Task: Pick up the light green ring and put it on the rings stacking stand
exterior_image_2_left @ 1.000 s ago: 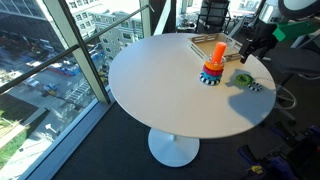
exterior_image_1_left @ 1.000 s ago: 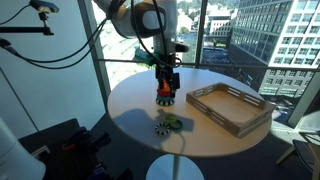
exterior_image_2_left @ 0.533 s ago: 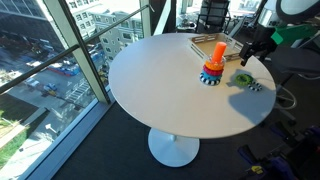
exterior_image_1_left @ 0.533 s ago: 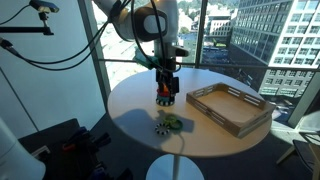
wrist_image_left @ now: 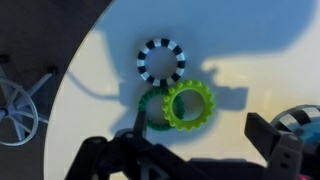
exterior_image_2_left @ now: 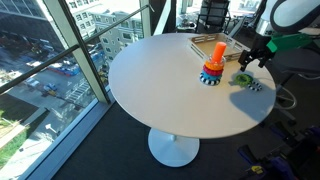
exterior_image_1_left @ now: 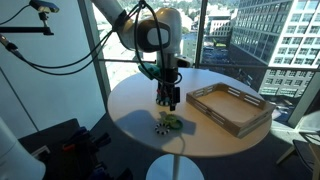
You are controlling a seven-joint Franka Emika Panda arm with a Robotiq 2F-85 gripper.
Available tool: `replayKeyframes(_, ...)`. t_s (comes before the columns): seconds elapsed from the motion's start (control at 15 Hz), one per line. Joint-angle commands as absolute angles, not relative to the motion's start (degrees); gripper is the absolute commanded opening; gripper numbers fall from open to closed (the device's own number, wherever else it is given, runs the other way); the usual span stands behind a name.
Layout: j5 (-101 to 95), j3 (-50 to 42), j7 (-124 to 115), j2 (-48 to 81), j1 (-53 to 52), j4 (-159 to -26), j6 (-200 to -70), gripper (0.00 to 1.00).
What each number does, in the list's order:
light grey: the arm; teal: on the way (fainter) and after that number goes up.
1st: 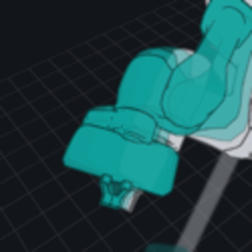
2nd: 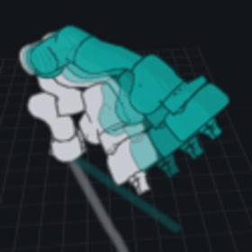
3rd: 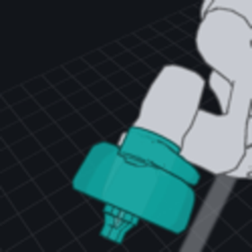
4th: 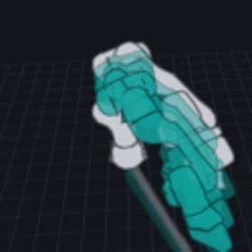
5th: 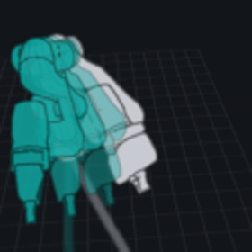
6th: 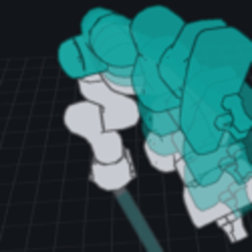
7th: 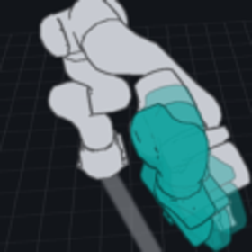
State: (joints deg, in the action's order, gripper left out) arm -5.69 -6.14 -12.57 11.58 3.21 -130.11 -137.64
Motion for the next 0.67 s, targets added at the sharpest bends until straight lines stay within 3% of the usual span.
replayKeyframes(0.0,-8.5,-7.3,-16.0,13.4,2.5,-129.5,-141.0,1.00)
replayKeyframes(0.6,-12.1,-8.8,-20.3,18.3,0.7,-128.6,-144.3,1.00)
